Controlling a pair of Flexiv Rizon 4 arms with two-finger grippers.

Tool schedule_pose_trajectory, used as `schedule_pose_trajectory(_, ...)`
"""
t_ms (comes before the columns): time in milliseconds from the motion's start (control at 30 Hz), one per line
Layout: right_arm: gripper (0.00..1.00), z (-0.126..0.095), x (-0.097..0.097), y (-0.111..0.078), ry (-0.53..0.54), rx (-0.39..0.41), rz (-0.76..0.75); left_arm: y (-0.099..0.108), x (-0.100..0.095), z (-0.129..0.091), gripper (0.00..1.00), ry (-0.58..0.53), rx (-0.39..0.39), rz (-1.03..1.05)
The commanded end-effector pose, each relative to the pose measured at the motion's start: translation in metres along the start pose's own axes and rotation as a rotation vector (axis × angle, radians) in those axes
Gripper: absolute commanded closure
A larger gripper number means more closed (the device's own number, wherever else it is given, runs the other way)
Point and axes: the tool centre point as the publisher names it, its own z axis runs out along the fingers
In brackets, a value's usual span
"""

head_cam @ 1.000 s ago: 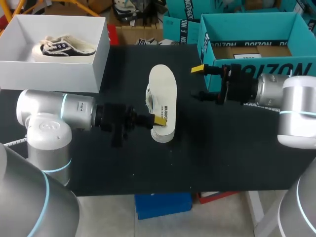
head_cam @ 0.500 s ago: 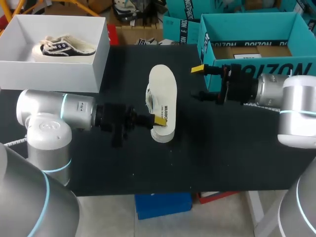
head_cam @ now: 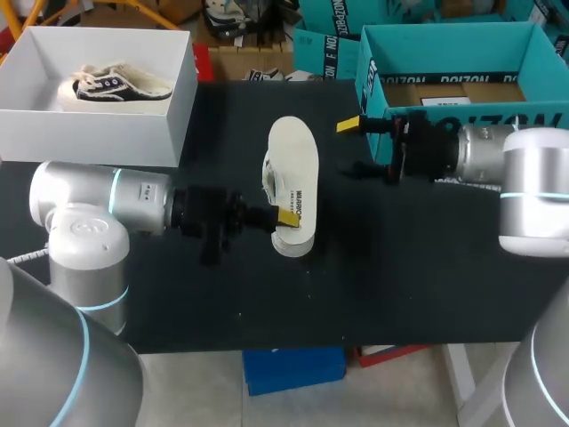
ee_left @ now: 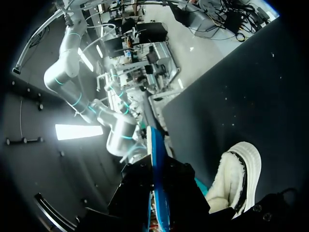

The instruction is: Take the shoe out of the shoebox, open the shoe tongue, remove and reinsert the insole, then place the shoe into the shoebox

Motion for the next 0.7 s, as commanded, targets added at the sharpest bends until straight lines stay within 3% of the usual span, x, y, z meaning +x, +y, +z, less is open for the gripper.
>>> schedule_pose_trajectory(33,0.00,0.013,-0.001,0.014,-0.015,0.087,0.003,-0.001,0.000,0.001,1.00,0.003,-0.006,0.003)
schedule_pose_trajectory(300,0.00,0.025,-0.009,0.002,-0.048,0.153,0.022,-0.001,0.000,0.001,1.00,0.003,-0.006,0.003)
schedule_pose_trajectory(700,0.00,0.035,-0.013,-0.013,-0.074,0.188,0.045,-0.001,0.000,0.001,1.00,0.003,-0.006,0.003)
